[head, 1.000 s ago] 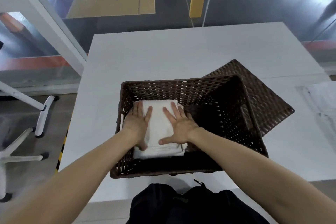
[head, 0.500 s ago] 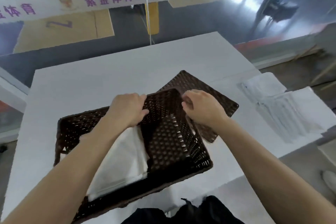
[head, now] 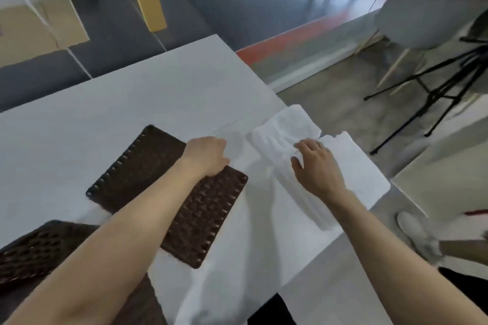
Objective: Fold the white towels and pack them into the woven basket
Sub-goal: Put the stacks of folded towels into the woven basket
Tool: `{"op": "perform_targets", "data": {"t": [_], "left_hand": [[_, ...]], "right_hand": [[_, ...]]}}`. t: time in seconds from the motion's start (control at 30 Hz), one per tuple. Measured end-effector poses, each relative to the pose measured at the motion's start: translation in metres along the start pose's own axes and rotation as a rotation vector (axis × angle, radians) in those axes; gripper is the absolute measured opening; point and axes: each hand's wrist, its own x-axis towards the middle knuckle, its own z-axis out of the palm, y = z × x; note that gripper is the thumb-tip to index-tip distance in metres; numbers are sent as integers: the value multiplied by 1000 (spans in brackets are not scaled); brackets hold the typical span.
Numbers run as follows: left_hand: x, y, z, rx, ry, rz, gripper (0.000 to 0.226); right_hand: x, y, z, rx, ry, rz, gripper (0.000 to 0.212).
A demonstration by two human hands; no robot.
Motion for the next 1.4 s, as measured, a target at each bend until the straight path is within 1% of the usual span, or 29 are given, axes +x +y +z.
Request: {"op": "perform_targets", "data": {"t": [0.07,0.13,0.2,0.3,0.43,0.53,0.6,0.7,0.73,0.77,0.83,0.87,0.9,0.93,0.97,1.0,1.03,1.07,1.1,1.2,1.33,1.4], "left_hand": [[54,35,12,-90,-35,-42,59],[103,65,26,-141,-35,-90,64],[147,89,38,-174,-24,-146,68],[199,112,52,-249,-29,-216,76],[249,113,61,-442,-144,-358,108],[267,100,60,-583,-256,-397,119],[269,93,57,-624,-309,-413,118],[257,89,50,-681,-312,-446,105],[252,86,49,-715,-303,-460,100],[244,82,49,-743,-294,-471,99],[228,75,51,-780,-259,-484,101],[219,72,51,-789,-229,-478,100],[212,69,51,-790,-192,-469,99],[205,68,49,-793,-149,-453,99],[198,67,45,-804,-106,-441,98],[192,67,42,-824,-64,-429,96],[185,66,40,-840,-23,-420,92],[178,66,37,-846,22,-412,88],[171,66,34,-851,67,-410,87],[147,64,29,-921,180,-424,91],[114,57,27,-970,273,-434,98],[96,53,27,-992,299,-433,98]], "right_hand": [[5,46,15,10,1,72,53],[5,80,35,-16,-96,142,72],[-2,96,56,-43,-190,167,82],[-8,94,73,-48,-175,138,79],[-11,88,79,-32,-133,133,77],[-13,89,79,14,-103,115,77],[-12,89,78,42,-104,117,79],[-9,87,74,84,-110,119,80],[-7,88,66,154,-77,125,76],[-2,94,54,261,-2,145,68],[11,119,33,438,231,226,53],[20,139,28,454,279,275,57],[30,159,22,421,206,325,72],[40,177,19,378,32,365,94],[48,190,19,357,-185,418,114],[52,198,21,370,-384,475,127],[55,200,22,421,-540,530,133],[54,199,25,478,-629,566,133],[53,197,28,517,-654,573,131],[48,183,31,557,-654,545,125],[22,158,37,535,-649,517,131],[4,142,44,517,-636,490,131]]}}
